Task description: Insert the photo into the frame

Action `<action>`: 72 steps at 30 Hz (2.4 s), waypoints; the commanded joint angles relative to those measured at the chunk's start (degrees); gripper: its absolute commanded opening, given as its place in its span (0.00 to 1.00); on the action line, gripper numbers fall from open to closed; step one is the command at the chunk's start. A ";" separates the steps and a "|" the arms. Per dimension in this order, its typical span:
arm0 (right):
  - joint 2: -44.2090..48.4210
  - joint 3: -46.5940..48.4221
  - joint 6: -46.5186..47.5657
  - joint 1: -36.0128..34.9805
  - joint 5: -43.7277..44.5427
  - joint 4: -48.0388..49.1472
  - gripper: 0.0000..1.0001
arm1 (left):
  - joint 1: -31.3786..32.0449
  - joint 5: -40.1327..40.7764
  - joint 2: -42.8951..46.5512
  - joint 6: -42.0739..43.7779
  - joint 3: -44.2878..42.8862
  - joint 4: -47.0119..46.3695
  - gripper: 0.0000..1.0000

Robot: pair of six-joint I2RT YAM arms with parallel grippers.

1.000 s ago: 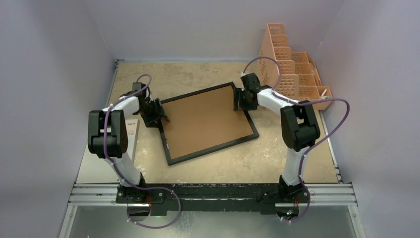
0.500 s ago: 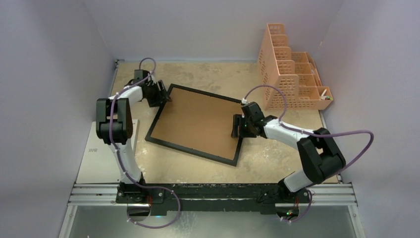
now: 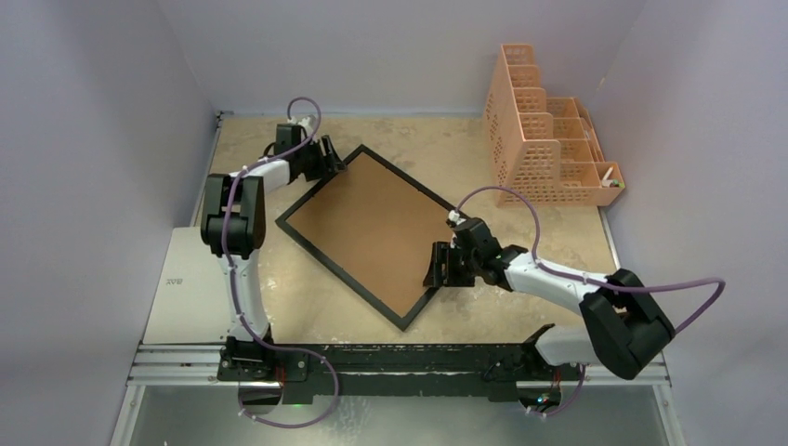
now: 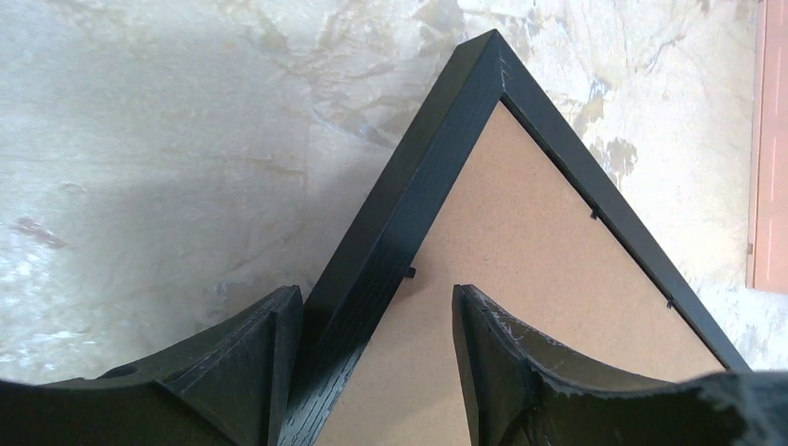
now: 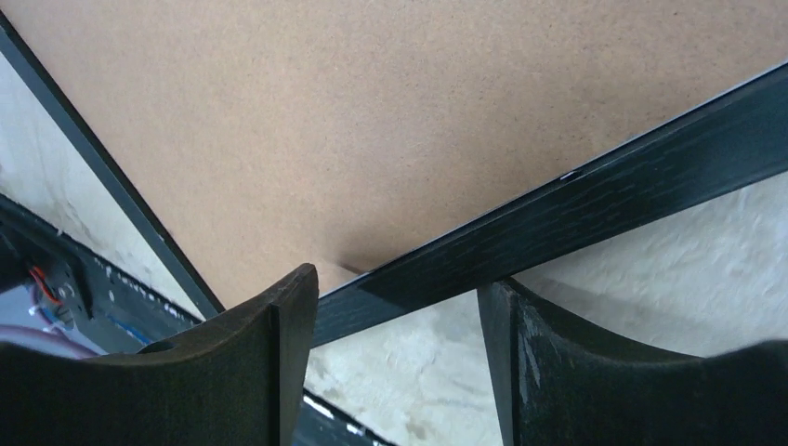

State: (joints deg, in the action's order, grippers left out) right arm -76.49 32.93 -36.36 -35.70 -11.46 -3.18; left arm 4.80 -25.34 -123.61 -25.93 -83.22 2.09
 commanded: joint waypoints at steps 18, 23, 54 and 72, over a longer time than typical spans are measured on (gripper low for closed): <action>1.07 19.85 4.05 -4.25 -4.38 3.73 0.61 | -4.17 12.37 31.54 -2.39 8.58 32.53 0.65; -13.90 31.17 3.91 -8.32 -11.59 6.45 0.50 | -4.36 18.79 41.69 -6.27 21.09 35.11 0.47; -53.53 60.71 2.49 -15.54 -21.33 5.89 0.07 | -4.53 15.47 42.62 -13.90 47.04 24.25 0.15; -56.16 60.73 4.34 -13.53 -21.42 4.43 0.07 | -4.53 15.33 41.96 -14.00 47.16 24.20 0.10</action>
State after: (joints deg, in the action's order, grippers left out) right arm -131.44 93.30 -33.47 -49.43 -34.20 2.79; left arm -0.01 -13.50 -78.50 -40.97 -38.98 25.74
